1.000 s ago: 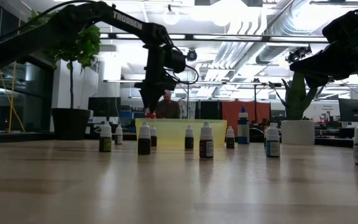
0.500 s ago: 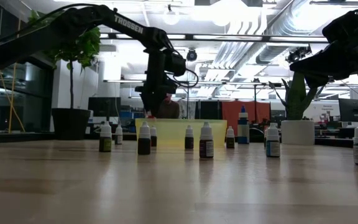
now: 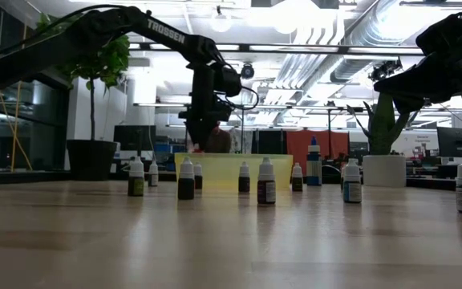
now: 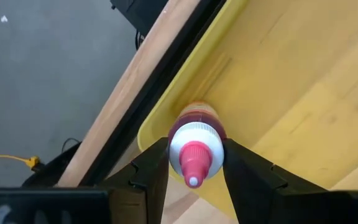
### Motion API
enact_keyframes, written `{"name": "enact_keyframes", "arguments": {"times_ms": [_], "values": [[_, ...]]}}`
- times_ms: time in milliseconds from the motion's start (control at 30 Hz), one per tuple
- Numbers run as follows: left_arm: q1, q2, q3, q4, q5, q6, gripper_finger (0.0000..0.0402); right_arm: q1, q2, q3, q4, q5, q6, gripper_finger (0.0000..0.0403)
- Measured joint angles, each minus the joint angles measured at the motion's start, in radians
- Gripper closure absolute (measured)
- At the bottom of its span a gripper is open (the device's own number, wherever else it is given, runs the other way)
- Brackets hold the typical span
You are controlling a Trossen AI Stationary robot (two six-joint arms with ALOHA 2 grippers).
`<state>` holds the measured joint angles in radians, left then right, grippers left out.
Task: Pick & Place food coloring
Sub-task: Put the big pink food coloring bottle into the yellow container
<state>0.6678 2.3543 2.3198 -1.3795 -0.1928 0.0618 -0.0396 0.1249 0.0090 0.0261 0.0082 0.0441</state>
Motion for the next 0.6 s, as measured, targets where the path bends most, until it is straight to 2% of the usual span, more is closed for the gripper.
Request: {"name": "enact_keyframes", "arguments": {"times_ms": [600], "values": [[0.0,-0.011,0.025,-0.015,0.005,0.063,0.0255,0.0,0.0,0.0,0.0,0.0,0.0,0.0402]]}}
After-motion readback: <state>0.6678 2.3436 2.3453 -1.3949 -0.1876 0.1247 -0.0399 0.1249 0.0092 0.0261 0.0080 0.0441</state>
